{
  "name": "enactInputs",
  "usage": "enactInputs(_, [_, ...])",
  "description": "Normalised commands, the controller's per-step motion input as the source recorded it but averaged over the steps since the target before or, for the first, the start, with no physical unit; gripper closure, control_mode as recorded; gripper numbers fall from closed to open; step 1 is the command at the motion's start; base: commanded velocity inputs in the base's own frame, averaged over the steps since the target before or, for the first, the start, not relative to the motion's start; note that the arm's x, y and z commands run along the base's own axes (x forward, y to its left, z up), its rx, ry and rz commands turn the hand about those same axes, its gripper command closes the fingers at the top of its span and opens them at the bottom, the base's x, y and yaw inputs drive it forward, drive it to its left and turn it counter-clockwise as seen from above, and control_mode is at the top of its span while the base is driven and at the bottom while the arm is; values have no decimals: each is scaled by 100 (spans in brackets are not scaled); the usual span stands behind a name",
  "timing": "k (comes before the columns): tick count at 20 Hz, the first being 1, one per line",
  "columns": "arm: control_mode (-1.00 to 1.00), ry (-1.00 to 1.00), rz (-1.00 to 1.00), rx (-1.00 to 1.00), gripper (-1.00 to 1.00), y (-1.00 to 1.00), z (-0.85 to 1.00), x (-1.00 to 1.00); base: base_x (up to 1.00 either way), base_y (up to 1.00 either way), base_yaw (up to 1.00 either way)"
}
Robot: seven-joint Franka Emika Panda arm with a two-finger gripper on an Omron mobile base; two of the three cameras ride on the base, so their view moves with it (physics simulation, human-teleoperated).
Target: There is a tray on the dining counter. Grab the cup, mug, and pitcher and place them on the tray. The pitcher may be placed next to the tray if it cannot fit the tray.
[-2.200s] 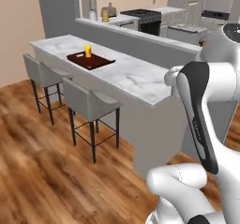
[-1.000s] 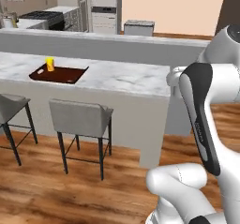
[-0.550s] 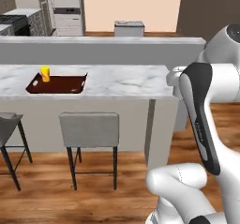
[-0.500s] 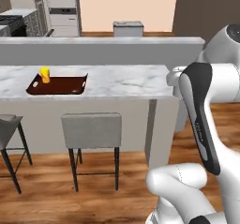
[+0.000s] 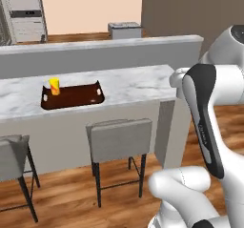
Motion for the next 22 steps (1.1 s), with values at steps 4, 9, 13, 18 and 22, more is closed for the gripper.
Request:
enactInputs(4, [100,0,0,0,100,0,0,0,48,100,-34])
enactInputs(9, [100,0,0,0,100,0,0,0,41,100,-1])
enactInputs(13, [100,0,0,0,100,0,0,0,60,73,43])
enactInputs(18, [100,0,0,0,100,0,0,0,42,24,28])
enactInputs(22, [100,0,0,0,100,0,0,0,41,0,1])
